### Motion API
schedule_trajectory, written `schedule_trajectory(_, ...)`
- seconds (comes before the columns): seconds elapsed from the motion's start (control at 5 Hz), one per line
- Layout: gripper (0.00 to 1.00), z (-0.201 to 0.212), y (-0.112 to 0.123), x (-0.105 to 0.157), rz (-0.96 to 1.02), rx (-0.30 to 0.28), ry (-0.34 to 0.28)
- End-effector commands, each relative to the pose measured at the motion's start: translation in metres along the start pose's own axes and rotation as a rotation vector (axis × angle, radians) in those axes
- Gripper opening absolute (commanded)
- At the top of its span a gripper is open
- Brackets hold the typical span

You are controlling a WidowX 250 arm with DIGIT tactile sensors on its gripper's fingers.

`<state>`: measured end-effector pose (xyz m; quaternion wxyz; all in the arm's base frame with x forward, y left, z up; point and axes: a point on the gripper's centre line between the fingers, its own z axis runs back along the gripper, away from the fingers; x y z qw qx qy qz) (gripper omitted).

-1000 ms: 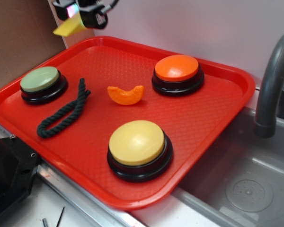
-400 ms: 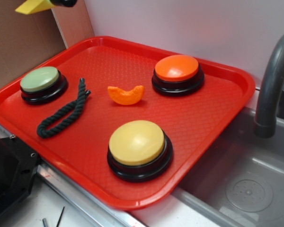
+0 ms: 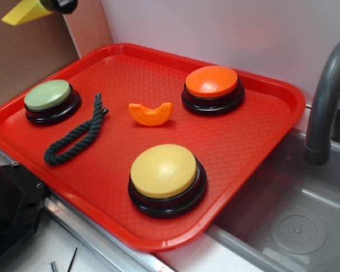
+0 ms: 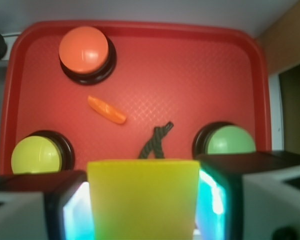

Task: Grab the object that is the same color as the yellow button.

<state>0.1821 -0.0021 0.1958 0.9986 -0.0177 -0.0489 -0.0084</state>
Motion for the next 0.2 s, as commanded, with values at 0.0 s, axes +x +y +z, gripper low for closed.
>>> schedule_trajectory(0.0,0.0,0.006,-0.0003,0.0043,0.01,-0.009,-0.011)
